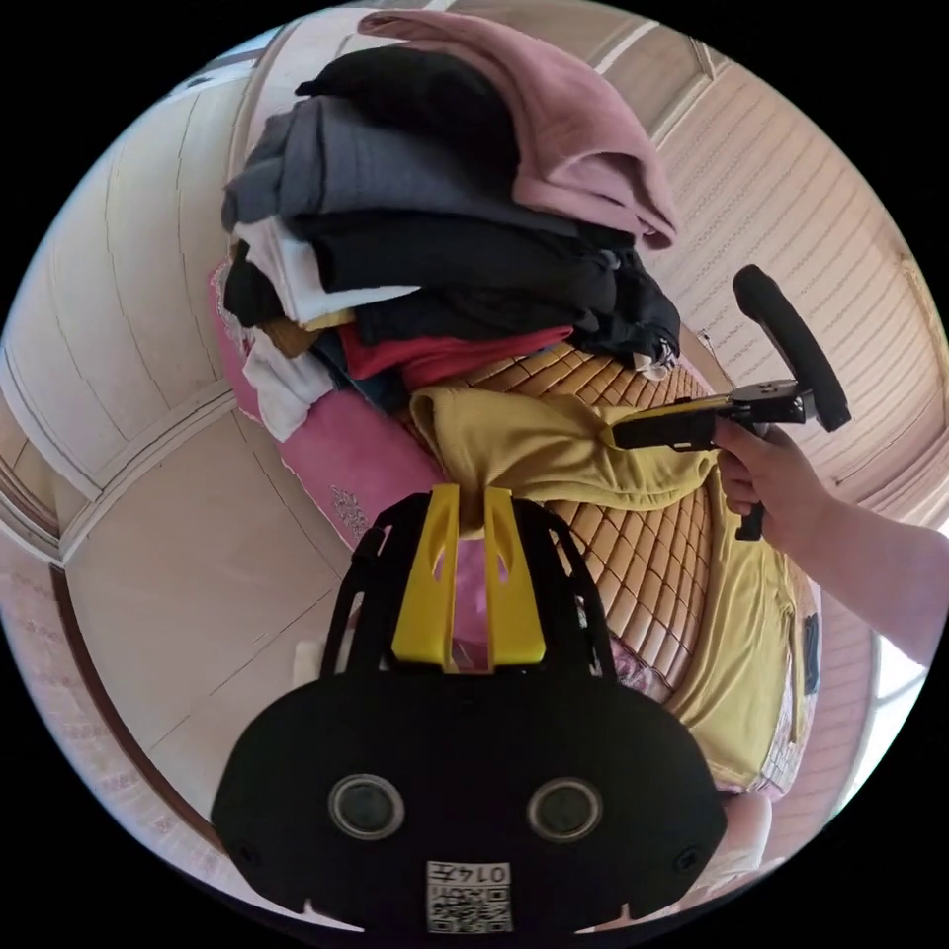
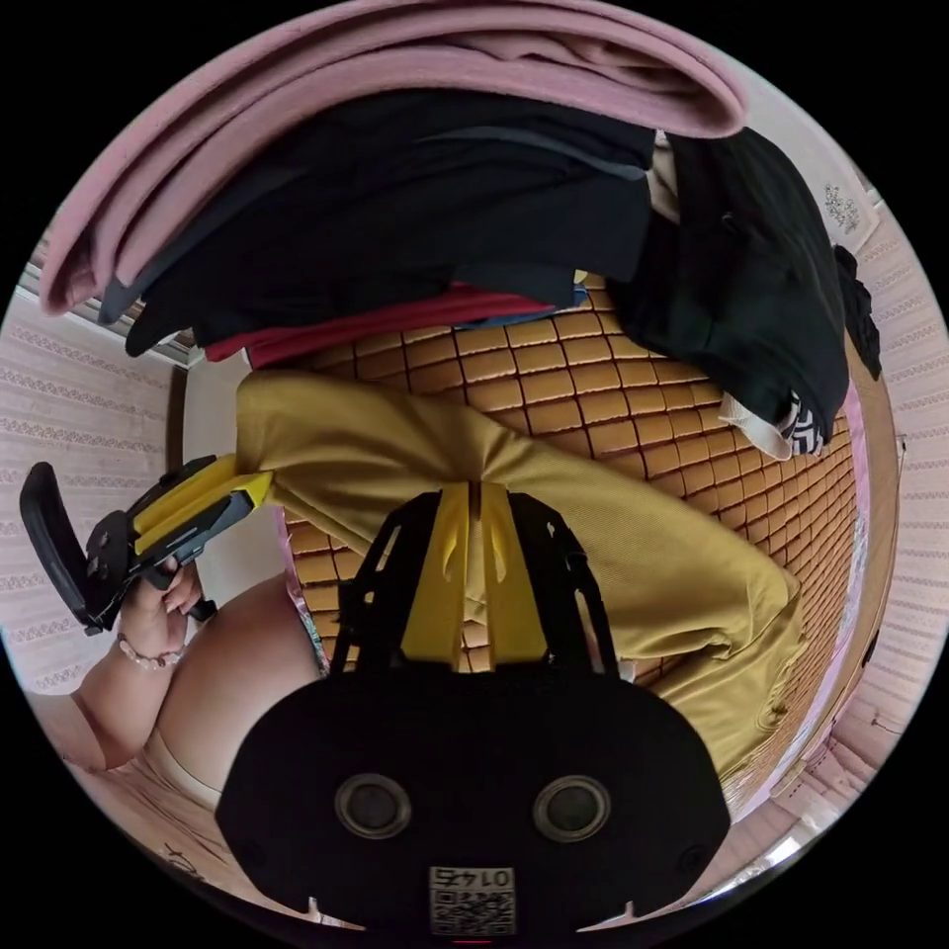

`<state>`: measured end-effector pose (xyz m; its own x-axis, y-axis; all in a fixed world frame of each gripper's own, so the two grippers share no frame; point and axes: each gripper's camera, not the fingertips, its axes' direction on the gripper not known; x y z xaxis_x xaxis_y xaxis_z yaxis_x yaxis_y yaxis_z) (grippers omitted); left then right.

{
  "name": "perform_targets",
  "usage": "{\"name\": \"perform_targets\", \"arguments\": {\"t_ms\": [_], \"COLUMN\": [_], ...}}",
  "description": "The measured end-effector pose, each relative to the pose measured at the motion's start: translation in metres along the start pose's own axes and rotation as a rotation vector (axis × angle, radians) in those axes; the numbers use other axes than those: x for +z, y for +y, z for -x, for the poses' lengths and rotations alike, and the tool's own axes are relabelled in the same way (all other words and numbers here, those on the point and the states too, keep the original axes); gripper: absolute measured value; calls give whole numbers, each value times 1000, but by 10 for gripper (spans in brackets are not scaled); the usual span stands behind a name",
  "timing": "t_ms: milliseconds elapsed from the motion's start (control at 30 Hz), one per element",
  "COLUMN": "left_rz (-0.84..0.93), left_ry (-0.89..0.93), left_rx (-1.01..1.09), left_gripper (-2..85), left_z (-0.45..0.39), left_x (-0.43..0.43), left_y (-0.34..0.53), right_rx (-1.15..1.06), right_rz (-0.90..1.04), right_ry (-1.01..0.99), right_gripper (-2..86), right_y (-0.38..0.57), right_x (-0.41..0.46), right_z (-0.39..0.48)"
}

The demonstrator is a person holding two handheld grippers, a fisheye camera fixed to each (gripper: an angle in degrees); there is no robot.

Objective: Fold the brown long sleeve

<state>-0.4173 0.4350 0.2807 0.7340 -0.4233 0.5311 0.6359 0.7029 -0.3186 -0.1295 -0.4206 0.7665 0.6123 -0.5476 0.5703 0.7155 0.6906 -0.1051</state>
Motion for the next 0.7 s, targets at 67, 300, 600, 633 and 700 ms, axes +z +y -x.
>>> {"name": "perform_targets", "arguments": {"t_ms": [67, 300, 600, 633, 700], "left_rz": [-38, -427, 118, 204, 326], "left_ry": [-23, 277, 817, 811, 785], "left_rx": [121, 575, 1017, 1037, 1089], "left_gripper": [24, 14, 49, 51, 54], "left_z": [-25, -148, -291, -297, -309], "left_x": [-16, -116, -72, -59, -40], "left_y": [5, 25, 166, 184, 209], "right_rx": [25, 405, 878, 932, 1002], "right_rz": [-58, -601, -375, -315, -306], "right_ry": [-70, -340, -248, -231, -242], "right_gripper": [1, 1, 21, 25, 34], "right_y": [15, 172, 501, 530, 563], "right_x": [-16, -125, -100, -88, -75], "right_z": [-15, -114, -137, -126, -110]}}
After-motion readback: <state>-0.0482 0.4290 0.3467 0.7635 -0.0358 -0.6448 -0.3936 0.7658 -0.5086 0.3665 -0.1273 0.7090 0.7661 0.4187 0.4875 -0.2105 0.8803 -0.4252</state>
